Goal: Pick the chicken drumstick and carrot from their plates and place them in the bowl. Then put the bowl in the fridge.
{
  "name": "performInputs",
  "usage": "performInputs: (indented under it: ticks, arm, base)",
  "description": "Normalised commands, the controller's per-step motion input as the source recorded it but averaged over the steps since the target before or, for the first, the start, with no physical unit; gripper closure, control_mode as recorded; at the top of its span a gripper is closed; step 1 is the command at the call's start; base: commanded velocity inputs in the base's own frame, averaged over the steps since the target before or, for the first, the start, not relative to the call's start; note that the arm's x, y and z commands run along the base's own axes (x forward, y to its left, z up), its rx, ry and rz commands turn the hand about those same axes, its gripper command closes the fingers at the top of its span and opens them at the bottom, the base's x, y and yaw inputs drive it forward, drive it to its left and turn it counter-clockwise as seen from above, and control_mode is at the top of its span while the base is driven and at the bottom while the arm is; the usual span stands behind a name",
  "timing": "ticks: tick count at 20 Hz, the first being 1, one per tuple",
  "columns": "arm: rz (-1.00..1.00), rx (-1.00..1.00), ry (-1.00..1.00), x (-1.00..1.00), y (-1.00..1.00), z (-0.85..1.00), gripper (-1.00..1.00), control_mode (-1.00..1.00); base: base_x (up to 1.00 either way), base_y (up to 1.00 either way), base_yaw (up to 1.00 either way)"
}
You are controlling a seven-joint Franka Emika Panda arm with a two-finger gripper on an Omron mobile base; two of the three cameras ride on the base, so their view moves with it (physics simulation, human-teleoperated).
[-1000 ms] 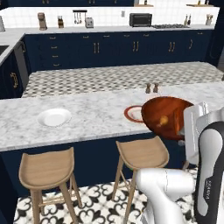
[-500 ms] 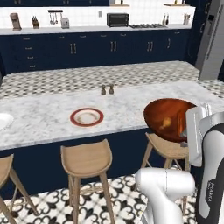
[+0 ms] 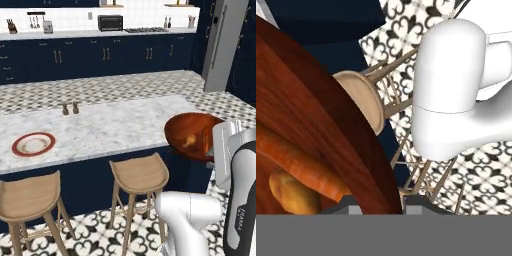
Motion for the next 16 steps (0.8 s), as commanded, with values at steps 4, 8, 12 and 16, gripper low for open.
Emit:
performInputs:
  ticks: [4,8,12,16]
  arm:
    - [0.00,0.00,0.00,0.00,0.00,0.00,1.00,1.00]
    - [0.00,0.00,0.00,0.00,0.00,0.00,1.00,1.00]
    - [0.00,0.00,0.00,0.00,0.00,0.00,1.00,1.00]
    - [0.00,0.00,0.00,0.00,0.00,0.00,1.00,1.00]
  base:
    - [0.07,-1.00,-0.11]
    - [0.21,-1.00,-0.11]
    - [0.27,-1.00,-0.12]
    - [0.48,-1.00,-0.09]
